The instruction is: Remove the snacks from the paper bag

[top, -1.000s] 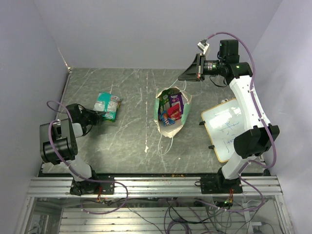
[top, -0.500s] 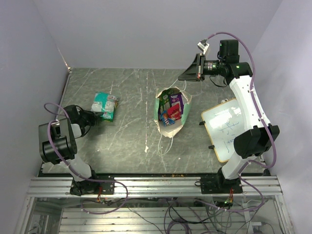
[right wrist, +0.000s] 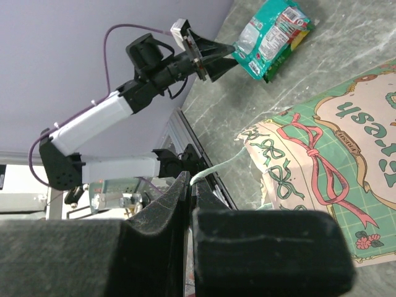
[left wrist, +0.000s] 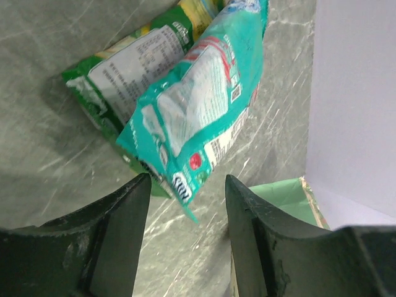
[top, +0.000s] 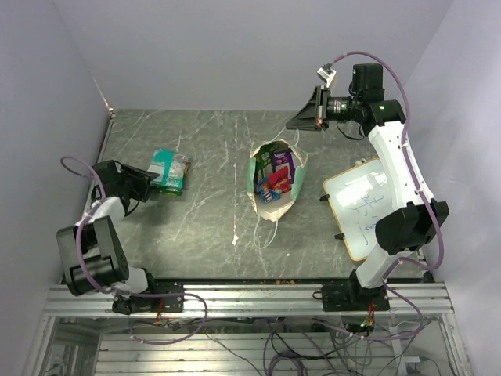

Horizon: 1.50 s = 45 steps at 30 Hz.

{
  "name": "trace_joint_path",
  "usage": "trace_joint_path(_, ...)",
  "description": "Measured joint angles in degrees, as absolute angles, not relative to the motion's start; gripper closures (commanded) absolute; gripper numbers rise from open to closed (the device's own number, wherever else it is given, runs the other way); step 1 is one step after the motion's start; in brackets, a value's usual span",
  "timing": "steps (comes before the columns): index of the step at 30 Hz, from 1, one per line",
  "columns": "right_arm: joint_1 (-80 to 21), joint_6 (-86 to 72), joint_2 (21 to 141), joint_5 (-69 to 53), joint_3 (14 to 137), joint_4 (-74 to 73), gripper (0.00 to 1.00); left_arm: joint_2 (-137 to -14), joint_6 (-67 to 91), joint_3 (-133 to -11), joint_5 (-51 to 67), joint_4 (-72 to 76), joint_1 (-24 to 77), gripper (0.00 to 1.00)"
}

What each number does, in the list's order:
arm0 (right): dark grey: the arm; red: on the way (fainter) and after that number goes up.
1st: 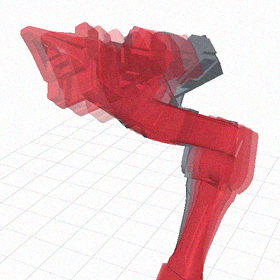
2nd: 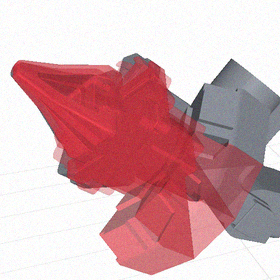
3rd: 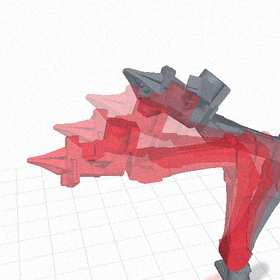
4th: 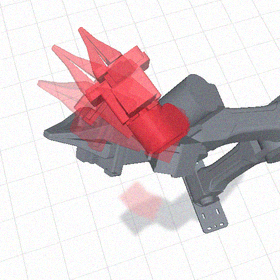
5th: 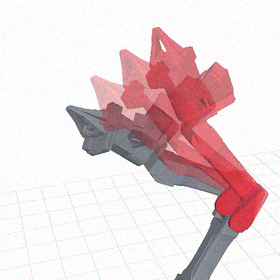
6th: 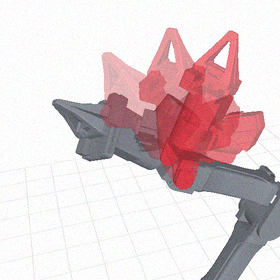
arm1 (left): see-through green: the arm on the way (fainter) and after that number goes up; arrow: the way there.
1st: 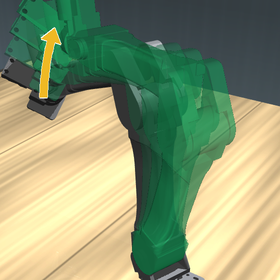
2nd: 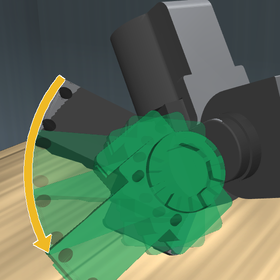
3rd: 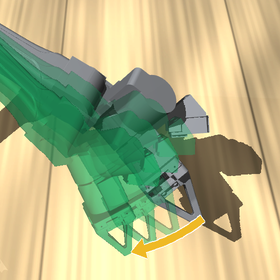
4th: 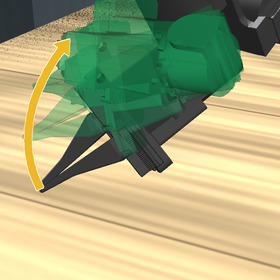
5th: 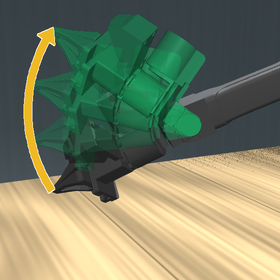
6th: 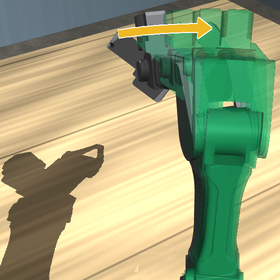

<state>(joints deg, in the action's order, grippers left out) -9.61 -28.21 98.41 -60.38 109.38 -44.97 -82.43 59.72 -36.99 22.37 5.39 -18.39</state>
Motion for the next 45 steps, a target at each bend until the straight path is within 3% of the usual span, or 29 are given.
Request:
trace_joint_path(8, -9.6, -27.6, 98.4, -59.3, 109.4, -45.8, 1.00, -70.3, 57.1, -33.8, 20.9, -8.2, -17.6, 0.36)
trace_joint_path(15, -9.6, -26.7, 98.1, -58.4, 108.5, -47.0, 1.00, -55.1, 56.2, -36.6, 19.6, -19.0, -2.8, 0.21)
trace_joint_path(24, -10.3, -26.1, 97.7, -56.7, 107.8, -46.6, 1.00, -45.2, 58.1, -49.5, 15.1, -26.2, 21.7, 0.31)
trace_joint_path(28, -10.8, -27.0, 96.7, -56.1, 106.3, -44.6, 1.00, -49.0, 59.9, -54.8, 6.0, -28.1, 39.5, 0.33)
trace_joint_path(34, -11.2, -31.3, 93.6, -56.1, 101.3, -38.7, 1.00, -70.6, 58.9, -71.4, -9.3, -30.8, 62.1, 0.51)
trace_joint_path(37, -11.3, -33.8, 92.0, -56.1, 98.0, -35.2, 1.00, -79.8, 57.1, -78.0, -14.7, -31.7, 66.4, 0.61)
trace_joint_path(45, -11.4, -36.0, 91.0, -55.9, 96.0, -32.4, 1.00, -84.1, 56.4, -71.5, -25.4, -27.1, 66.9, 0.63)
